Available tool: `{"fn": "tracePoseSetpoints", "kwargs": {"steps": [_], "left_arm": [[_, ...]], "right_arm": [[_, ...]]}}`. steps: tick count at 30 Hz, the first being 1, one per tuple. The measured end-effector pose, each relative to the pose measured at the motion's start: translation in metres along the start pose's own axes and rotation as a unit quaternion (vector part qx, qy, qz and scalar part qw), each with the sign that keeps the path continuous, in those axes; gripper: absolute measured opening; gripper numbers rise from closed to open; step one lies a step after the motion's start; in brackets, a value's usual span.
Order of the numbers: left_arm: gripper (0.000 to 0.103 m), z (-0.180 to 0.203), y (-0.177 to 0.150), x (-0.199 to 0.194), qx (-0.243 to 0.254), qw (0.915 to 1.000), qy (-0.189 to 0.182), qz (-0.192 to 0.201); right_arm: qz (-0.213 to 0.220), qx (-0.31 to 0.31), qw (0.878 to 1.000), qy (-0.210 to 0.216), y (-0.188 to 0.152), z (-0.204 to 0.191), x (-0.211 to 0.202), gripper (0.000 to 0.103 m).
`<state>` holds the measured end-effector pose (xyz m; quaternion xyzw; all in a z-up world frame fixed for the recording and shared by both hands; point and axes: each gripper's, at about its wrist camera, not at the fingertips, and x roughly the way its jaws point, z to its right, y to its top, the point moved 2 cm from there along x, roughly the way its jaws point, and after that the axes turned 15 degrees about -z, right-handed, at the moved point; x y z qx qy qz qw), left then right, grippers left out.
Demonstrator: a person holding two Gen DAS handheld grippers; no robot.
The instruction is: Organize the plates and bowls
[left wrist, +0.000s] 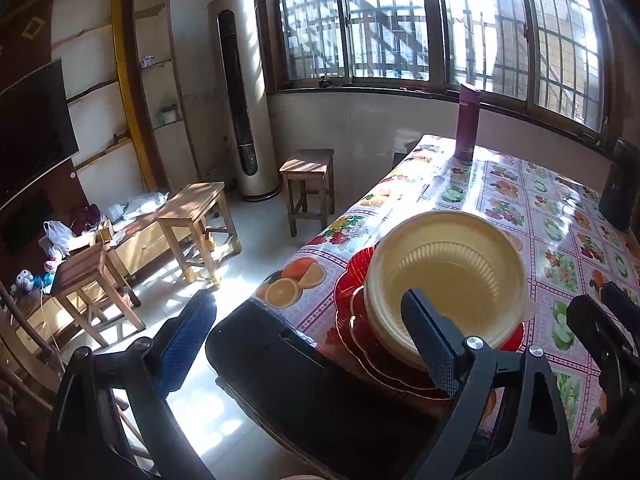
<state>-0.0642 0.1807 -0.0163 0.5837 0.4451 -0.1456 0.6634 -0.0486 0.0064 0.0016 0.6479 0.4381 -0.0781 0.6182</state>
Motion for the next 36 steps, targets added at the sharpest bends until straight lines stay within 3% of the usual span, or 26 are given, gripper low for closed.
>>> {"fn": "tracePoseSetpoints", "kwargs": {"steps": [36], "left_arm": [[0.094, -0.022, -0.006, 0.018, -0.008, 0.9997, 0.011, -0.020]], "right_arm": [[-0.037, -0.013, 0.999, 0.001, -0.002, -0.018, 0.025, 0.103]]}}
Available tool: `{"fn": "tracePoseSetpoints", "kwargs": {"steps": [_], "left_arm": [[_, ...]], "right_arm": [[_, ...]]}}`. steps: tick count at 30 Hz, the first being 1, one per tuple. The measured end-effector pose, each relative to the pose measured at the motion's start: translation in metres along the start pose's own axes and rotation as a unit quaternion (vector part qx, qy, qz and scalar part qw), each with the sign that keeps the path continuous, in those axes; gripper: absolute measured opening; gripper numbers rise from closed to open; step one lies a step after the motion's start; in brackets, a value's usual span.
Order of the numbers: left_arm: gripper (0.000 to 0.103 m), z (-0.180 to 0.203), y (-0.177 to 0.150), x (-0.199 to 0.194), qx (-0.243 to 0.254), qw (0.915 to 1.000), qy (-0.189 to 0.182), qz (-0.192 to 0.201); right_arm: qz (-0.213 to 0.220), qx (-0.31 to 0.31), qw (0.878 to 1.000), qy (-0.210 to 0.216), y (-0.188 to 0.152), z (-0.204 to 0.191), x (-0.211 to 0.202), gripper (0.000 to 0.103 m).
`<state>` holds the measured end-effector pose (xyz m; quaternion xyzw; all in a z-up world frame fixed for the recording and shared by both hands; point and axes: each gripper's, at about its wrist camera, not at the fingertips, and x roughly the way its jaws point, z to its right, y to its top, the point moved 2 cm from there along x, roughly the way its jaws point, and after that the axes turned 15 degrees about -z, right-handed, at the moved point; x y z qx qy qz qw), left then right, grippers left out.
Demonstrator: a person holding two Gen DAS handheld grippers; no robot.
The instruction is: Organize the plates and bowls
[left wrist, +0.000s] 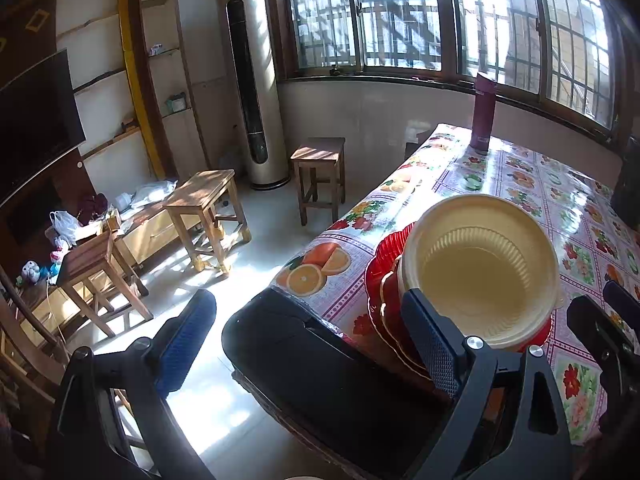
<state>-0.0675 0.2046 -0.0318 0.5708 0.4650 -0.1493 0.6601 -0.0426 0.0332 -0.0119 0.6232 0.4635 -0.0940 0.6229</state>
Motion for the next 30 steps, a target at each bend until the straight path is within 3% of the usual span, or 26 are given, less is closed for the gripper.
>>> {"fn": "tracePoseSetpoints", "kwargs": {"steps": [30], "left_arm": [[0.095, -0.0063, -0.0077, 0.0081, -0.002, 1.0000, 0.003, -0.003]], "right_arm": [[-0.011, 0.006, 1.000, -0.001, -0.0016, -0.0067, 0.0092, 0.103]]}}
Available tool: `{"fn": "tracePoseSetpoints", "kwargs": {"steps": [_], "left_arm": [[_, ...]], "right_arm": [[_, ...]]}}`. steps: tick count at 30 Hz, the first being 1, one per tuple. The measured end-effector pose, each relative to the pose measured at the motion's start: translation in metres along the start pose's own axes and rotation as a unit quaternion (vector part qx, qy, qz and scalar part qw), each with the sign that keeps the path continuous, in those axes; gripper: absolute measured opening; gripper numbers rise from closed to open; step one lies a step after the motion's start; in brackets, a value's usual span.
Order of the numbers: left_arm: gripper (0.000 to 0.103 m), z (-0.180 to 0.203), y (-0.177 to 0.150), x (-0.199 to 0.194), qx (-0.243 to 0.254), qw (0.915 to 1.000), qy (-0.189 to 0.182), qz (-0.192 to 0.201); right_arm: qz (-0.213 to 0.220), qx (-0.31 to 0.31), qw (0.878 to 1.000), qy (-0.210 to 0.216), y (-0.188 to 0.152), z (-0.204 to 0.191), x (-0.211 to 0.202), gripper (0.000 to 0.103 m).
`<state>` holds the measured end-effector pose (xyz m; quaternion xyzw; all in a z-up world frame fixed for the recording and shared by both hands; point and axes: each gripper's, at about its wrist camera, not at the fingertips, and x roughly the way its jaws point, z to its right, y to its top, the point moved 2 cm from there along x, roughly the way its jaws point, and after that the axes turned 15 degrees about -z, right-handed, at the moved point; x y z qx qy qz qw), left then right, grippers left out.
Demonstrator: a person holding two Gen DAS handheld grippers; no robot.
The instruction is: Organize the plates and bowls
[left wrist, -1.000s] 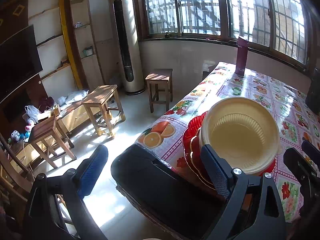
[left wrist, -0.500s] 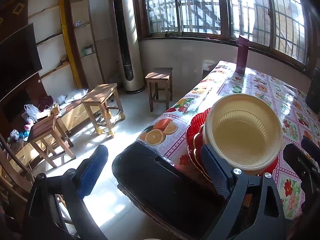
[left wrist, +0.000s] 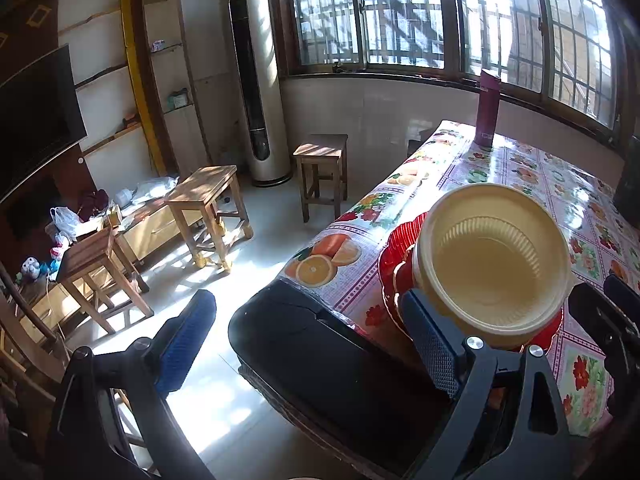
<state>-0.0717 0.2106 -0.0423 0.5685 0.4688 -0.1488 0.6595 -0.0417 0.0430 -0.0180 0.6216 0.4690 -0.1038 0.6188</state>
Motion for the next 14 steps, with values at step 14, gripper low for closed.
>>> {"fn": "tracePoseSetpoints", "kwargs": {"steps": [14], "left_arm": [[0.095, 0.0018, -0.0003, 0.0001, 0.002, 1.0000, 0.002, 0.003]], "right_arm": [[-0.003, -0.002, 1.000, 0.001, 0.0001, -0.0032, 0.0029, 0.103]]}}
